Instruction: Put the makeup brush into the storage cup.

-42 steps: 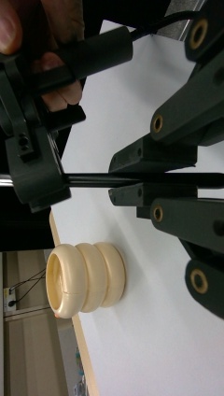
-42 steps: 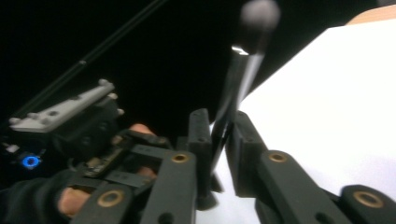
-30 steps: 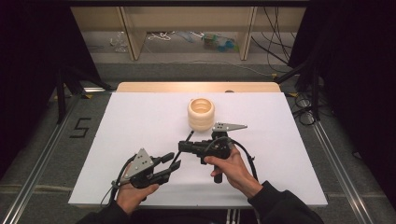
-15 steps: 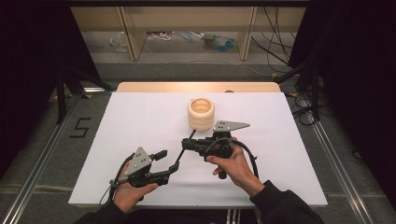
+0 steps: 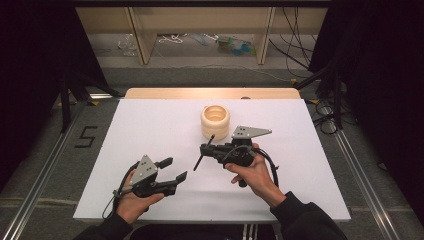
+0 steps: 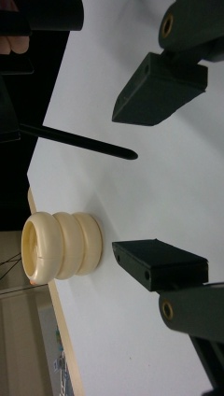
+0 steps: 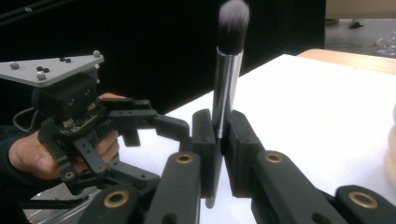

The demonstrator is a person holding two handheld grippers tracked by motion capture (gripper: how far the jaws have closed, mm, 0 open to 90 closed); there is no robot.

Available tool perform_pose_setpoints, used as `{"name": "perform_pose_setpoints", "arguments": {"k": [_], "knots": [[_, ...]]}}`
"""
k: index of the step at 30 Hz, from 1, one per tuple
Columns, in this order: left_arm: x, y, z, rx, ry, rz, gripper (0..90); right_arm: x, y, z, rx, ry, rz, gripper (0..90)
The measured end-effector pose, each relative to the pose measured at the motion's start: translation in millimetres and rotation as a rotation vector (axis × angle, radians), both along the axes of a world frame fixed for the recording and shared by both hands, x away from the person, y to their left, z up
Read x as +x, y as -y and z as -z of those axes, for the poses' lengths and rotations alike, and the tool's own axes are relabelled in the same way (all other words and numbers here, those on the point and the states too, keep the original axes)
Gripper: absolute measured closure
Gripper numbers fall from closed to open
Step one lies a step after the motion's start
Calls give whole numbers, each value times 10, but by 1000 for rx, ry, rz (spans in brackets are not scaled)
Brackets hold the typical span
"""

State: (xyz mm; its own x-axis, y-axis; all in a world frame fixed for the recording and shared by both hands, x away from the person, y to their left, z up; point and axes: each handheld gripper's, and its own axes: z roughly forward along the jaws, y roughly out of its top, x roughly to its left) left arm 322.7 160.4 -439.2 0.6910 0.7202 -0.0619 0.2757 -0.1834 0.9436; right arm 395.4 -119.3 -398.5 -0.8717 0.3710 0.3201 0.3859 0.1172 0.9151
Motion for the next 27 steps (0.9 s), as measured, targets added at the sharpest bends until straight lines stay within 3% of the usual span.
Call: {"name": "perform_pose_setpoints", "arguments": {"k": [17,27], "knots": [[63,-140,-2,35,18,-43,287,48,86,-32,-42,51,38,841],[67,-149,15,40,16,-28,253,81,134,-53,-69,65,57,841]]}}
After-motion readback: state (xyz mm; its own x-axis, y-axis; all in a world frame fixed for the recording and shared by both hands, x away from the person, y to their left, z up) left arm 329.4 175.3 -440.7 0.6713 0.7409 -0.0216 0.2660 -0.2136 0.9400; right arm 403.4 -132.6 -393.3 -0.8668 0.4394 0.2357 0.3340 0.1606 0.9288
